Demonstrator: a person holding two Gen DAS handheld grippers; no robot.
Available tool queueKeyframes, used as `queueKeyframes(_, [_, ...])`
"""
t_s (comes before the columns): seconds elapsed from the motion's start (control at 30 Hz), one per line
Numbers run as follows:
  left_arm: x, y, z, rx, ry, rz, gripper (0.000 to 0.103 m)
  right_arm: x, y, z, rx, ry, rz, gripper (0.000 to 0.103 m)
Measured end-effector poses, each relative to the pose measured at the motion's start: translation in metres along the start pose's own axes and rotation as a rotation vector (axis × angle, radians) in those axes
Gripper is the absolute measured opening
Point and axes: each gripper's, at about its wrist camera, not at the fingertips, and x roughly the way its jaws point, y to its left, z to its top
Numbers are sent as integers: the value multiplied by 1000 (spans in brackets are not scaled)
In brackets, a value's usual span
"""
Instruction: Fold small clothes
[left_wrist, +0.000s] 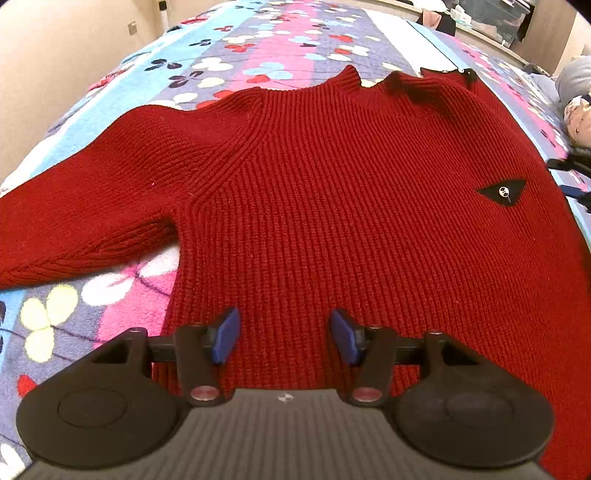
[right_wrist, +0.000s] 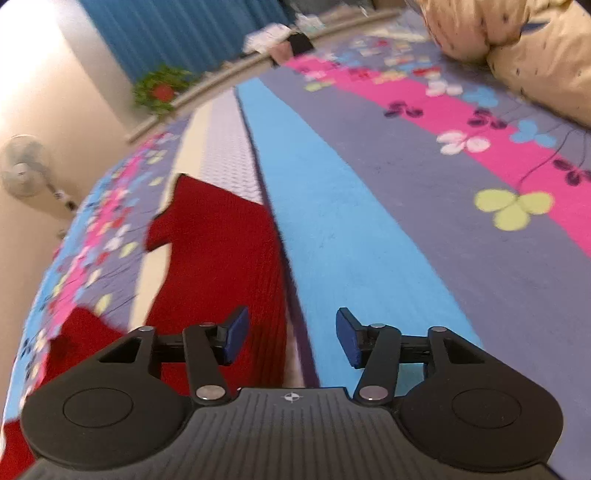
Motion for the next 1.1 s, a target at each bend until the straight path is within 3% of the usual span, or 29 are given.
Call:
queueKeyframes(0.07, [-3, 0, 1, 3, 3, 1, 61, 17, 0, 9, 73, 20, 26, 54])
queueKeyframes(0.1, [-4, 1, 1, 3, 5, 0, 61, 21, 2, 12, 82, 23, 42, 42])
queueKeyframes(0.13, [-3, 2, 2, 2, 9, -3, 61, 23, 6, 15, 73, 28, 60, 7])
queueKeyframes(0.23, [-4, 4, 4, -8, 17, -8, 61, 3, 30, 16, -17, -44, 83, 7])
queueKeyframes(0.37, [-5, 3, 5, -9, 21, -1, 61, -73, 93, -33, -375, -191, 258, 6])
queueKeyframes(0.47, [-5, 4, 5, -18, 24, -1, 61, -107, 125, -101, -651, -139, 363, 7])
queueKeyframes(0.6, [-5, 4, 4, -21, 22, 1, 61, -105, 127, -151, -723, 5, 375, 8])
queueKeyframes(0.7, [-4, 2, 4, -21, 20, 6, 61, -95, 124, -142, -614, 66, 371, 17])
queueKeyframes(0.73, [-4, 2, 4, -20, 21, 7, 61, -94, 125, -135, -577, 68, 373, 27])
queueKeyframes(0.8, [-4, 2, 4, -21, 22, 6, 61, -95, 131, -119, -528, 33, 365, 36])
queueKeyframes(0.93, [-3, 4, 5, -30, 28, -4, 63, -89, 153, -91, -519, 23, 370, 62])
queueKeyframes(1.1, [-3, 5, 5, -30, 30, -8, 64, -53, 180, -89, -551, 141, 377, 62])
